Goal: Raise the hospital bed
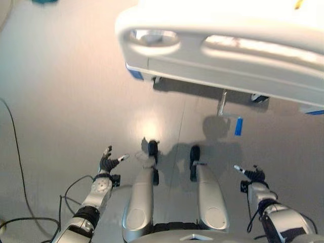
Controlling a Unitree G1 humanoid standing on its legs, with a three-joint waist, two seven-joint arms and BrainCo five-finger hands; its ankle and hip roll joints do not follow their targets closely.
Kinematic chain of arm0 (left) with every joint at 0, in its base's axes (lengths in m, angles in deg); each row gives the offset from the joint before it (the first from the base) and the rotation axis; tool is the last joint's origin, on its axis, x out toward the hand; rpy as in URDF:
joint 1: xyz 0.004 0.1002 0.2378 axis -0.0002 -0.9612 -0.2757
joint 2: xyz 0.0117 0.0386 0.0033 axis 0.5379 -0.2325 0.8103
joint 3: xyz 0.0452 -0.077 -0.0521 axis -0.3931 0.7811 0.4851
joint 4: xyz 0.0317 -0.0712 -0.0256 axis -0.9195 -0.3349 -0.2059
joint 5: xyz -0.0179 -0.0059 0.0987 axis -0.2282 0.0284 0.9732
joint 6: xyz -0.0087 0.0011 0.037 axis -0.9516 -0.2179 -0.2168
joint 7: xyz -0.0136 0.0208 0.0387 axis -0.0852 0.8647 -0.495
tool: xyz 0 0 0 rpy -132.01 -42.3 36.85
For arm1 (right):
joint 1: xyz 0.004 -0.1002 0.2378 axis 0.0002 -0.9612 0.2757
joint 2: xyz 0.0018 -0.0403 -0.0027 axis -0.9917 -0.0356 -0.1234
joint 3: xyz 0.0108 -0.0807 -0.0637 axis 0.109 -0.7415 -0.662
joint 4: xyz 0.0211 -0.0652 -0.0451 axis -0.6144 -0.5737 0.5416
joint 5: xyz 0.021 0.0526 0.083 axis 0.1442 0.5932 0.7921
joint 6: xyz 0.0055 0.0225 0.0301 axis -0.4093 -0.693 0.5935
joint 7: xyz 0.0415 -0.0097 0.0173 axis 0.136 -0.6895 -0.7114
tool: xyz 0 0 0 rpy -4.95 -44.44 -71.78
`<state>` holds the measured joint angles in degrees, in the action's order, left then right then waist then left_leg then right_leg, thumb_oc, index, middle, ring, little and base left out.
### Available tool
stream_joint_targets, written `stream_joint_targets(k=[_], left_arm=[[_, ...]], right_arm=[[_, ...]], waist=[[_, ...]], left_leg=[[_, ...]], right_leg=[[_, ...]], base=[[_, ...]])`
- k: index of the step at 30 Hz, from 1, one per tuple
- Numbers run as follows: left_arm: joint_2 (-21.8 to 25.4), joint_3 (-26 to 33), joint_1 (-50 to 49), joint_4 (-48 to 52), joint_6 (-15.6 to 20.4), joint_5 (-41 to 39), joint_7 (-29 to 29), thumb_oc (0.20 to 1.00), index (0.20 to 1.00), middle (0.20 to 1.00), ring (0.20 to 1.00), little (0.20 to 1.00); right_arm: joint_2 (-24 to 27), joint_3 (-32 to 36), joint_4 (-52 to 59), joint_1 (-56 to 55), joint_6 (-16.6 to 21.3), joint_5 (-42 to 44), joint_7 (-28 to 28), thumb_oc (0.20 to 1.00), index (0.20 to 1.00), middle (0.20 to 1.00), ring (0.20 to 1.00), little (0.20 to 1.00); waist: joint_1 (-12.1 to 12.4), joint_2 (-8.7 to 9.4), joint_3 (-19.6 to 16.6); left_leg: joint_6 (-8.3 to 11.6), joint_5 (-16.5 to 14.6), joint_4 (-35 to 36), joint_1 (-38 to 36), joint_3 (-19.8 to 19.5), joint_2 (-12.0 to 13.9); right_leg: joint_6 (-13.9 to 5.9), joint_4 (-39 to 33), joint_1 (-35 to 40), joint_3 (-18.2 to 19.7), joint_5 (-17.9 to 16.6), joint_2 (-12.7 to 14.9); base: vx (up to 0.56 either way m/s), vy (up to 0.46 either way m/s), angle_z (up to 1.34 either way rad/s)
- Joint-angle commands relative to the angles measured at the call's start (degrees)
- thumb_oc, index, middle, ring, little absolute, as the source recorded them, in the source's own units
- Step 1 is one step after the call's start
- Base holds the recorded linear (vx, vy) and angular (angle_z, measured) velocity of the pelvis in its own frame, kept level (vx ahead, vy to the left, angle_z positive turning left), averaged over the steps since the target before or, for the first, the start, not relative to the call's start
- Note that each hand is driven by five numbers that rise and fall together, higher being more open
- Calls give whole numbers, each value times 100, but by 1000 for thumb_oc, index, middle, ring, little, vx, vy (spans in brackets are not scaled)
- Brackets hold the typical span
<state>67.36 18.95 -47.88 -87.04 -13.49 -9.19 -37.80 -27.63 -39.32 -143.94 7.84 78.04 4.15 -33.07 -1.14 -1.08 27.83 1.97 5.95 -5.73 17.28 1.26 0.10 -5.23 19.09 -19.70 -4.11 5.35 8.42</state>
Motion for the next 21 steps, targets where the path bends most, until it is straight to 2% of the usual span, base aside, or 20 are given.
stream_joint_targets(k=[1,2,4,5,6,7,8,9,10,11,13,17,21], left_arm=[[-39,76,2,-160,-38,599,-165,1000,1000,1000,1000,1000],[-53,67,-47,-375,-93,827,-288,1000,1000,1000,1000,1000],[-61,86,-85,-469,-110,912,-322,1000,1000,1000,1000,1000],[-90,102,-178,-525,-122,1077,-377,1000,1000,1000,1000,1000],[-89,102,-183,-524,-122,1078,-376,1000,1000,1000,1000,1000],[-125,140,-263,-664,-135,1260,-421,1000,1000,1000,1000,1000],[-130,153,-323,-695,-153,1333,-473,1000,1000,1000,1000,1000],[-129,152,-329,-693,-154,1334,-473,1000,1000,1000,1000,1000],[-170,161,-437,-735,-152,1485,-528,1000,1000,1000,1000,1000],[-170,160,-443,-734,-152,1486,-528,1000,1000,1000,1000,1000],[-225,263,-567,-899,-157,1602,-576,1000,1000,1000,1000,1000],[-338,339,-678,-936,-135,1622,-585,1000,1000,1000,1000,1000],[-401,355,-718,-922,-123,1660,-550,1000,1000,1000,1000,1000]], right_arm=[[165,148,29,107,12,-84,-124,1000,1000,1000,1000,1000],[73,231,-11,-108,7,-106,-211,1000,1000,1000,1000,1000],[20,266,11,-184,11,-96,-244,1000,1000,1000,1000,1000],[-43,289,-38,-343,-26,-168,-329,1000,1000,1000,1000,1000],[-43,288,-36,-348,-26,-168,-329,1000,1000,1000,1000,1000],[-137,259,-31,-497,-55,-291,-418,1000,1000,1000,1000,1000],[-177,282,-56,-584,-77,-318,-445,1000,1000,1000,1000,1000],[-178,281,-53,-591,-78,-318,-444,1000,1000,1000,1000,1000],[-293,255,-57,-739,-85,-411,-510,1000,1000,1000,1000,1000],[-294,253,-53,-746,-86,-411,-510,1000,1000,1000,1000,1000],[-459,300,-104,-987,-89,-402,-589,1000,1000,1000,1000,1000],[-623,427,-199,-1139,-95,-261,-637,1000,1000,1000,1000,1000],[-710,503,-173,-1241,-47,-126,-672,1000,1000,1000,1000,1000]], waist=[[-107,62,197],[-135,97,-29],[-155,117,-151],[-158,134,-414],[-158,134,-412],[-184,181,-709],[-190,192,-868],[-188,191,-871],[-199,235,-1115],[-195,236,-1116],[-204,305,-1428],[-231,342,-1753],[-234,345,-1924]], left_leg=[[305,-444,-404,-375,-309,-10],[306,-455,-267,-643,-303,1],[314,-437,-166,-774,-287,17],[317,-404,47,-966,-269,56],[317,-399,60,-980,-268,58],[335,-334,340,-1201,-223,99],[331,-322,447,-1309,-203,115],[331,-318,460,-1319,-201,117],[325,-326,583,-1518,-141,142],[325,-325,591,-1528,-137,144],[310,-355,706,-1791,-74,170],[300,-407,811,-2055,-5,193],[296,-384,863,-2152,48,193]], right_leg=[[-360,-327,379,-137,-620,32],[-371,-508,654,-167,-629,27],[-385,-622,788,-180,-662,21],[-413,-821,979,-213,-707,12],[-413,-833,992,-214,-712,10],[-460,-1126,1205,-227,-841,19],[-481,-1246,1301,-228,-882,16],[-481,-1258,1310,-227,-887,13],[-509,-1421,1488,-202,-951,21],[-509,-1428,1496,-200,-954,19],[-529,-1560,1740,-141,-971,1],[-545,-1714,1978,-83,-978,-5],[-545,-1757,2065,-50,-1000,-4]], base=[[64,25,-6],[61,24,-2],[52,30,0],[44,38,-3],[50,45,-9],[53,26,-6],[54,26,-6],[59,27,-2],[25,20,-5],[48,24,-7],[67,21,-11],[36,28,-11],[5,32,-5]])
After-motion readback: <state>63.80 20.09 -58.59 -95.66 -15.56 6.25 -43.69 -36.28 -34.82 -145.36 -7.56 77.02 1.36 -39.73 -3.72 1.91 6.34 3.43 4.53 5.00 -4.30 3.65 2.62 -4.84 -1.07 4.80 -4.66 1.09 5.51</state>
